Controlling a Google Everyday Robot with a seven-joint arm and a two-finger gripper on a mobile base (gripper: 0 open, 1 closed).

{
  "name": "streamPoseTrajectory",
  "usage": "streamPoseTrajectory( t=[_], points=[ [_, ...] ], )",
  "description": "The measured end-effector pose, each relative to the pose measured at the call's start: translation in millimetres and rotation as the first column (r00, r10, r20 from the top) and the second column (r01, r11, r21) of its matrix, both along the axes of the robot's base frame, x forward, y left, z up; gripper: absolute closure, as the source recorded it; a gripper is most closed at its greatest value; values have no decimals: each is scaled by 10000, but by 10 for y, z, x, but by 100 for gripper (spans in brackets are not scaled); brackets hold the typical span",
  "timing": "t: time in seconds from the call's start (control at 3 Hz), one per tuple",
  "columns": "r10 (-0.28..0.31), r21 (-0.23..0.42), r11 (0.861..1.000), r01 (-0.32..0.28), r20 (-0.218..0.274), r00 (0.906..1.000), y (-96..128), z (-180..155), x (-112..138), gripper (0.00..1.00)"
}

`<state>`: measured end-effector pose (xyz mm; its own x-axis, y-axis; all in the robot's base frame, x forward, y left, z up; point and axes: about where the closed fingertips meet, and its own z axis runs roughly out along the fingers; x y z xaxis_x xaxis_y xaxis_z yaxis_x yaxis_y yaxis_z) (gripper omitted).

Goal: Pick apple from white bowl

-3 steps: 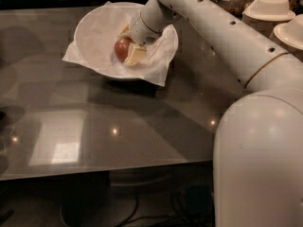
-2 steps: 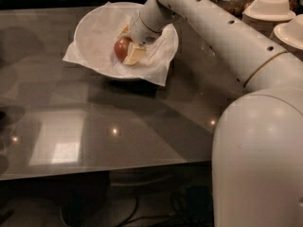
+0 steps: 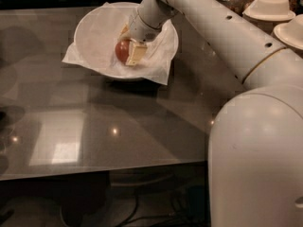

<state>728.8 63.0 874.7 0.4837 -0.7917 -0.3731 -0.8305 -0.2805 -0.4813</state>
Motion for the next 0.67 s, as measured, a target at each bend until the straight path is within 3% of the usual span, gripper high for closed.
streamPoseTrajectory(
  t=[0.33,0.67],
  points=[
    [55,-62,10000,-54,124,9999,-36,145,-37,100],
    [-55,349,9994,52,103,9999,-124,364,-95,100]
  ],
)
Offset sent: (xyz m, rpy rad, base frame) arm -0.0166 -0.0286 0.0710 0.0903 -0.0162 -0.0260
